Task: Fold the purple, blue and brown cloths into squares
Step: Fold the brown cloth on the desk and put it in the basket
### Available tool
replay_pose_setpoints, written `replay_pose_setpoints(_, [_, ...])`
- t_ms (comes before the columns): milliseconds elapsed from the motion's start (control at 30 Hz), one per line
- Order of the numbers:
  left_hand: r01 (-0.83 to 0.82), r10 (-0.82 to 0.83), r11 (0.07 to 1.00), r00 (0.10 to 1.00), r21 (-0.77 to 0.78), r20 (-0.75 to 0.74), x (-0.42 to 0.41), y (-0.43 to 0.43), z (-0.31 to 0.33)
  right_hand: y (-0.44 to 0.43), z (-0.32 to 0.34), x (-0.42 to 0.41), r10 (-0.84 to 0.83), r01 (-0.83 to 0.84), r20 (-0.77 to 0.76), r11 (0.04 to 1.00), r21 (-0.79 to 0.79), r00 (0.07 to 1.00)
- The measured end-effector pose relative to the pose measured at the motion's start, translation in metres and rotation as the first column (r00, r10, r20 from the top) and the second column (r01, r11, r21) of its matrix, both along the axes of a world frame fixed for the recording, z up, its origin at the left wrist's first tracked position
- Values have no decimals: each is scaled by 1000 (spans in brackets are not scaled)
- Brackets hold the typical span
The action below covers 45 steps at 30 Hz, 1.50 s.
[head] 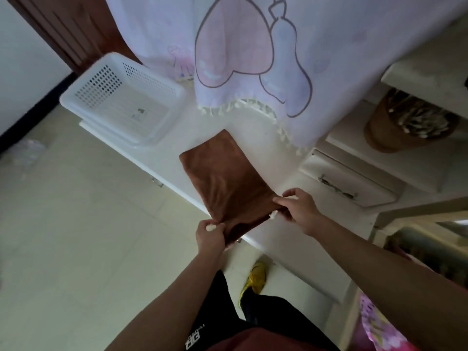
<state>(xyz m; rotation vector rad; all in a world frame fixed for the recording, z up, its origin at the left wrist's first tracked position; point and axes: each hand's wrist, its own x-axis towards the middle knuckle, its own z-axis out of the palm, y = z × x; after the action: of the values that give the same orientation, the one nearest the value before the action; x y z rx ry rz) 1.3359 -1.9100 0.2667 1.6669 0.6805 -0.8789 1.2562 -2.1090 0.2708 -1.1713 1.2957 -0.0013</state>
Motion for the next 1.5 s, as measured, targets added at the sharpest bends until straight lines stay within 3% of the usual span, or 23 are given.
replay_pose_setpoints(167, [-139,126,966,989,-216,-74,53,-5,24,-14,34,58,-59,39,122,986,159,991])
replay_pose_setpoints(267, [115,-100,983,989,-142,108,87,0,31,-20,46,100,-29,-3,153,979,204,988])
replay_pose_setpoints(333, [271,-253,961,942,-51,222,101,1,33,-23,48,120,51,-69,145,990,121,988])
replay_pose_setpoints(433, [331,-341,940,892,84,296,139,-1,28,-21,38,162,129,-126,106,991,-32,986])
replay_pose_setpoints(667, [404,-444,890,875,211,194,207,-11,-5,-17,-3,228,264,-296,-148,914,-277,953])
replay_pose_setpoints(700, [444,-523,838,819,317,236,211,-11,-9,-17,-7,229,336,-397,-221,845,-360,916])
replay_pose_setpoints(767, [520,-743,649,592,555,313,215,-8,-12,-12,-13,225,462,-579,-350,620,-529,815])
replay_pose_setpoints(833, [512,-894,447,226,734,386,218,-4,-14,-3,-22,216,550,-638,-396,367,-677,735])
replay_pose_setpoints(900, [463,-933,237,-137,854,334,218,-3,-19,4,-36,206,571,-659,-507,82,-747,646])
replay_pose_setpoints(933, [458,-931,130,-248,879,267,220,-3,-24,6,-44,203,551,-681,-579,-27,-732,601])
replay_pose_setpoints(1000, [495,-930,-35,-335,868,153,222,2,-34,10,-53,196,517,-767,-698,-117,-631,495])
replay_pose_setpoints(1233, [573,-935,-151,-347,805,71,230,-3,-44,8,-65,196,513,-879,-765,-41,-476,390])
replay_pose_setpoints(1300, [602,-947,-106,-304,791,105,233,-12,-36,4,-63,192,514,-881,-745,49,-470,426])
replay_pose_setpoints(1333, [613,-954,-43,-259,789,149,235,-18,-31,1,-59,190,499,-864,-719,140,-483,483])
replay_pose_setpoints(1400, [650,-966,111,-108,752,237,240,-31,-25,-4,-48,183,400,-733,-614,385,-561,680])
replay_pose_setpoints(1467, [681,-972,197,44,706,230,243,-45,-22,-6,-36,167,162,-445,-460,652,-614,873])
replay_pose_setpoints(1500, [697,-977,203,96,688,191,245,-51,-22,-5,-33,157,37,-276,-393,771,-573,919])
